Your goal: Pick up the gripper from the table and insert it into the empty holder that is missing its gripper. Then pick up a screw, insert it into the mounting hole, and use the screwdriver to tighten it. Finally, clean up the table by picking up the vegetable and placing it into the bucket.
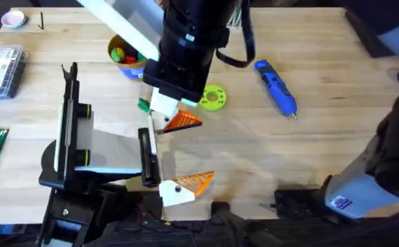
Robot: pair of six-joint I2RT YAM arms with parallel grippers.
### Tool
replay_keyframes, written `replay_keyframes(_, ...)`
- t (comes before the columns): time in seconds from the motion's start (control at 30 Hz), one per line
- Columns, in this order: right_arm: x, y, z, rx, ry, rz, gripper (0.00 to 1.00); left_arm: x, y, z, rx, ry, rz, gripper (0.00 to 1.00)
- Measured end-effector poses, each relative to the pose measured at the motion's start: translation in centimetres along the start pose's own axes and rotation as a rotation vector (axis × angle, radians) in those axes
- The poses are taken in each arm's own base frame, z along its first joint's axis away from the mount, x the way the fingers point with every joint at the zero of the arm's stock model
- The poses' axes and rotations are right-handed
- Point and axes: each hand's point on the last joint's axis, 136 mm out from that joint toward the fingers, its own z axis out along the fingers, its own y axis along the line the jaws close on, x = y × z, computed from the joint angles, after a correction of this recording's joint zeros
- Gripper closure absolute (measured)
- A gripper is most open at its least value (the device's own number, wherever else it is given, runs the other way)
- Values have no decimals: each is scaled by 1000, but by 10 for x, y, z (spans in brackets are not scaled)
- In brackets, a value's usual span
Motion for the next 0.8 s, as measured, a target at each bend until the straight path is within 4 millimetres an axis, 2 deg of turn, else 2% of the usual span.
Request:
replay_keyframes(0.2, -2, 4, 3, -28, -1, -12, 995, 0, 0, 0, 0, 0, 0, 8)
replay_keyframes(0.53, -2, -4, 24, -36, 52, -2, 995, 0, 0, 0, 0, 0, 0, 8)
replay_keyframes(0.8, -2, -6, 25, -28, 59, -4, 995, 0, 0, 0, 0, 1, -4, 8)
